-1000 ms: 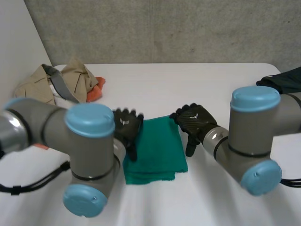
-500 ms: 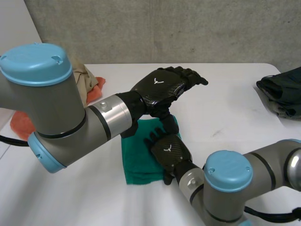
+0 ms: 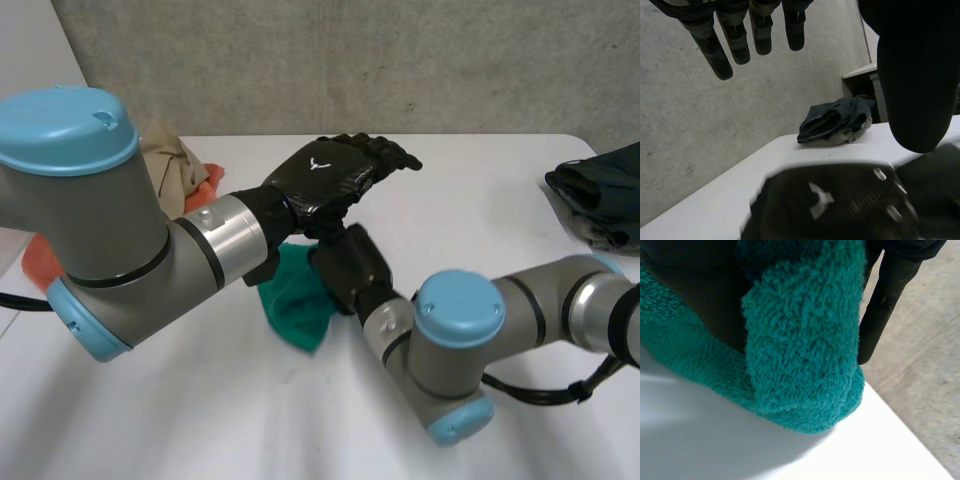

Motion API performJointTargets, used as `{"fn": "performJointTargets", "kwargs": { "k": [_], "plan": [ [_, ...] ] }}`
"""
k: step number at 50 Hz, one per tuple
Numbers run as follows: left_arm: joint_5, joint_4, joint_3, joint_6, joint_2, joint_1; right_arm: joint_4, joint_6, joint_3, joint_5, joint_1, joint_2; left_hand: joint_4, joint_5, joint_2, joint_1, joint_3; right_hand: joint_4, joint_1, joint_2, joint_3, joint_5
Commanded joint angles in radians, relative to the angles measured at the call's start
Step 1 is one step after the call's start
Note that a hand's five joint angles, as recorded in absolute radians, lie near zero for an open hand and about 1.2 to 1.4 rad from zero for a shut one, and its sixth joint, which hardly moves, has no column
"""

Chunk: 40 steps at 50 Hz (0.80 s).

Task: Fold the laundry.

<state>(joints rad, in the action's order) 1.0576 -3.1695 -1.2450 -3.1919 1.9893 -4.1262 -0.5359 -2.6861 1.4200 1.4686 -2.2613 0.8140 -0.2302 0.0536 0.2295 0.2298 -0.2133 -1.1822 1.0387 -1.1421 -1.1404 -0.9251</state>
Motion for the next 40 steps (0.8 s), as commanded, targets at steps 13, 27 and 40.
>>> {"fn": "performJointTargets", "kwargs": {
  "k": [13,27,40],
  "plan": [
    [0.007,-0.004,-0.002,0.006,-0.11,-0.043,-0.192,-0.159,-0.191,-0.091,0.529,0.198,-0.03,0.032,0.031,0.031,-0.047,-0.214,0.358,-0.254,-0.256,-0.297],
    [0.005,-0.006,-0.007,-0.002,-0.093,-0.029,-0.346,-0.396,-0.384,-0.425,0.965,-0.149,-0.024,0.026,0.025,0.025,-0.041,-0.214,0.358,-0.254,-0.256,-0.297],
    [0.007,-0.006,-0.033,0.0,-0.072,-0.016,-0.366,-0.466,-0.394,-0.654,1.152,-0.293,-0.024,0.026,0.025,0.025,-0.041,-0.214,0.358,-0.254,-0.256,-0.297]
  ]
}}
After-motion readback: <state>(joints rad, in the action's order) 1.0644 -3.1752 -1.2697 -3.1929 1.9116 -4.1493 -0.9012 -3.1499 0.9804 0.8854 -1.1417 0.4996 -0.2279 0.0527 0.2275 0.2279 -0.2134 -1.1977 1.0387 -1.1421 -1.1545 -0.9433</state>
